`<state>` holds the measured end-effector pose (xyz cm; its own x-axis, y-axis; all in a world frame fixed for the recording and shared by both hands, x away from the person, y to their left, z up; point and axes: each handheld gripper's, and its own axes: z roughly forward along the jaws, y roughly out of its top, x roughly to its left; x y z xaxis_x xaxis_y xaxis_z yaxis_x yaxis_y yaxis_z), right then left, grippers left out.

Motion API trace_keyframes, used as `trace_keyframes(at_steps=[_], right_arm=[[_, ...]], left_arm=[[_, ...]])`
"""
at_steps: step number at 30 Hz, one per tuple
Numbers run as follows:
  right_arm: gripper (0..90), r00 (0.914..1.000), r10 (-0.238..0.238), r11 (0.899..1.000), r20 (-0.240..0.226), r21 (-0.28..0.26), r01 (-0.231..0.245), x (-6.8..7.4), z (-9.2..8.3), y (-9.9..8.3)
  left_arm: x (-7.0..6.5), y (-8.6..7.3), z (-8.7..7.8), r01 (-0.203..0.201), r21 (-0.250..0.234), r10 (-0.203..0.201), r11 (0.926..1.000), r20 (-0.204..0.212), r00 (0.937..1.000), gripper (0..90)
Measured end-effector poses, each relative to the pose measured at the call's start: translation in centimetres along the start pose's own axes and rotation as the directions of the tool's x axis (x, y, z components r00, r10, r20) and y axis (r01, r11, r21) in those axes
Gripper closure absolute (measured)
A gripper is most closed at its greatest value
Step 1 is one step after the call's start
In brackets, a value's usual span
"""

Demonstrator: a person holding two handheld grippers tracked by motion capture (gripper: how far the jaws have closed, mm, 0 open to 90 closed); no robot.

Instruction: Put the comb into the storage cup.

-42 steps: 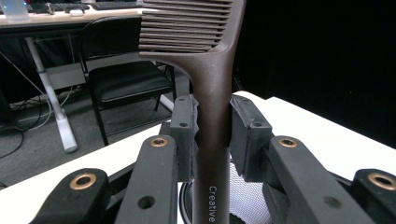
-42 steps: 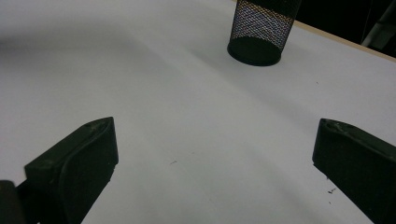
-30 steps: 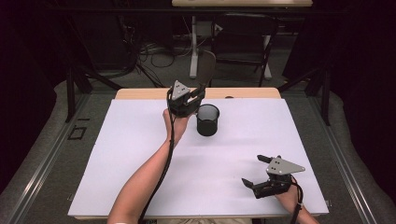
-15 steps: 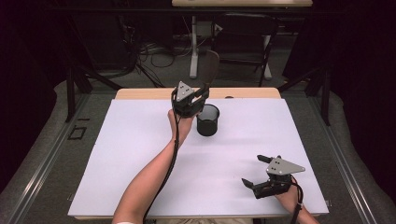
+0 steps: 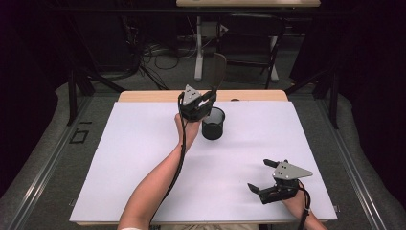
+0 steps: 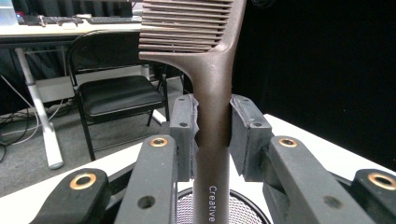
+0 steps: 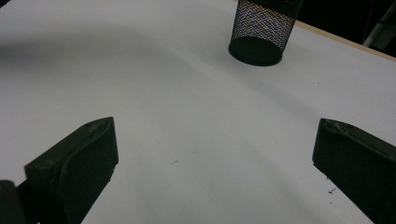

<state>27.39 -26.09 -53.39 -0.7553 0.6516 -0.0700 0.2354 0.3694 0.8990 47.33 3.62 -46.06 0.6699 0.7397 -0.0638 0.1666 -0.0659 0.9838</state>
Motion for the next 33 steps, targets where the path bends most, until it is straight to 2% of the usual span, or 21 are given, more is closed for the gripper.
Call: trace_keyframes(at_steps=[11,33], right_arm=[[0.0,1.0000,0.000,1.000,-0.001,0.000,0.000,0.0,0.0,0.0],[0.0,1.0000,-0.001,1.000,0.000,0.001,0.001,0.0,0.0,0.0]], left_arm=[[0.0,-0.5,0.5,0.005,-0.015,-0.005,0.9999,0.002,1.0000,72.4],[0.5,-1.5,1.4,0.003,-0.014,-0.003,0.9999,0.003,1.0000,72.4]])
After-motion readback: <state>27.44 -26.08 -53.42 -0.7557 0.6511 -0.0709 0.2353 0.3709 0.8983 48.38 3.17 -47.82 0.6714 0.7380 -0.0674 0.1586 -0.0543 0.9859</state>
